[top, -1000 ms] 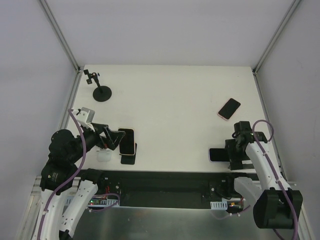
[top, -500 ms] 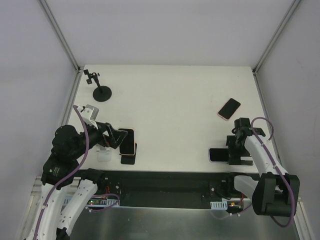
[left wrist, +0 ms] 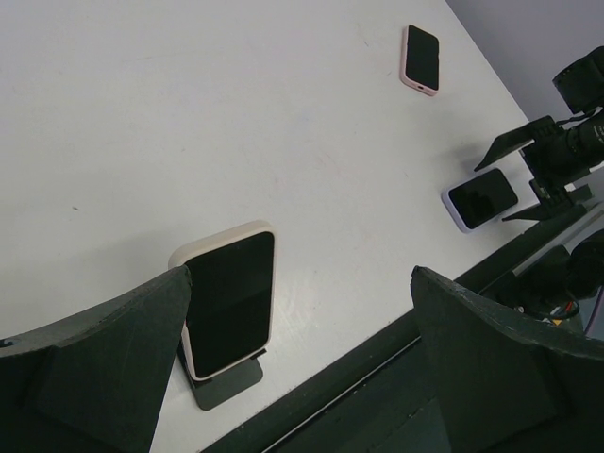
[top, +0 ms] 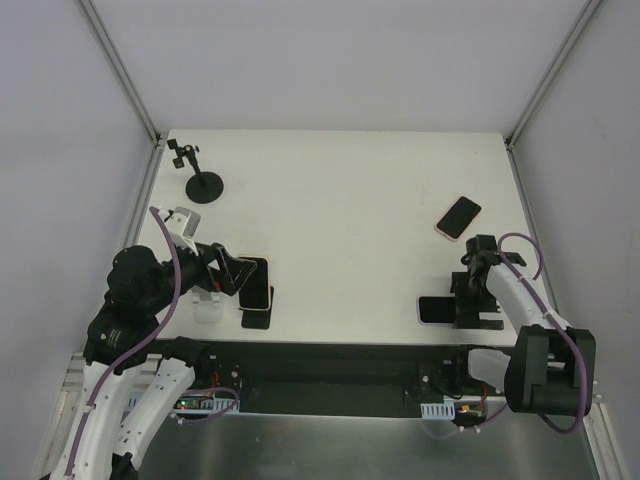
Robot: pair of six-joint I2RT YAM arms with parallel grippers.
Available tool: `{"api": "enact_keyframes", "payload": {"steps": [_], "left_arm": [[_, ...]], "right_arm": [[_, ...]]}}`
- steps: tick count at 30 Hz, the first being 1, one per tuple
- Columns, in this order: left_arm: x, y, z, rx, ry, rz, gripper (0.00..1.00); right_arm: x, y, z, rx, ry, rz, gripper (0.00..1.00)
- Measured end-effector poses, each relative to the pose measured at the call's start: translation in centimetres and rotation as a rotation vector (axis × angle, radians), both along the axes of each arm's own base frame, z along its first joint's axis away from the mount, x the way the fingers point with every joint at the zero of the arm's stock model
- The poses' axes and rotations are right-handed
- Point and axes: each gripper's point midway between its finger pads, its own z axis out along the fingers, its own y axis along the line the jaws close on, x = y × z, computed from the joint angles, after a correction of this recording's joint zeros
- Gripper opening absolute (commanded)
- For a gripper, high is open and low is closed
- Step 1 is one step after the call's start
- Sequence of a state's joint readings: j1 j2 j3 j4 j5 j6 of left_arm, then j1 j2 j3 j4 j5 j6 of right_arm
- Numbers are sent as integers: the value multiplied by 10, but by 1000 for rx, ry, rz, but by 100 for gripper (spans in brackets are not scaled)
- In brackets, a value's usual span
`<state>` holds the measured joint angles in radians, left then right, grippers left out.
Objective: Place the phone on the phone stand
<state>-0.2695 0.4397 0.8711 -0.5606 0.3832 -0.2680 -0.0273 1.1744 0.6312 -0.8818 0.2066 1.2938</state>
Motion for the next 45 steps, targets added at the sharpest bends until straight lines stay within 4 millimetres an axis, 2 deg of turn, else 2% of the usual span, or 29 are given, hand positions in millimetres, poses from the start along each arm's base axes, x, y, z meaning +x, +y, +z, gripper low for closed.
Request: {"api": "enact_keyframes", "payload": {"steps": [6,11,16,17,19,20,22,23,29,31,34,36,39,42,44,45], "left_arm": [[1,0,0,2,7,0,99],[1,0,1,2,6,0,99],[1,0,4,0,1,0,99],[0,0,5,0,0,0,99],[0,0,6,-2,-3,0,99],[0,0,7,-2,-4,0,99],[0,0,7,-5,-3,1,99],[0,0,7,-8,0,2,99],[-1,-1,7,-31,18,9,99],[-1,-2,8,-44,28,14,99],[-1,-3,8,-67,49,21,99],[-1,-4,7,-82,69,25,99],[2,-8,4,-104,113,26,99],[6,-16,-2,-121,188,2,97],[12,-23,-5,-135,249,-13,83],[15,-27,-6,-143,283,-20,81]], "right_arm": [[0,-1,-11,-1,9,-12,99],[-3,-2,-16,-1,18,-15,89],[-4,-2,-17,-2,19,-15,70],[-5,-2,-17,-2,20,-15,55],[-7,-2,-17,-2,15,-11,36],[-8,-2,-16,-2,9,-8,21],[-9,-1,-16,-1,-10,-2,11],[-10,-1,-15,-1,-22,-2,1],[-6,0,-11,-3,-90,47,1],[1,-1,-8,-14,-126,146,1],[34,-1,10,-94,-274,388,1],[56,8,29,-177,-365,604,1],[92,47,73,-269,-544,984,1],[113,92,117,-326,-717,1293,1],[119,119,141,-327,-799,1405,1],[121,131,152,-312,-834,1429,1]]}}
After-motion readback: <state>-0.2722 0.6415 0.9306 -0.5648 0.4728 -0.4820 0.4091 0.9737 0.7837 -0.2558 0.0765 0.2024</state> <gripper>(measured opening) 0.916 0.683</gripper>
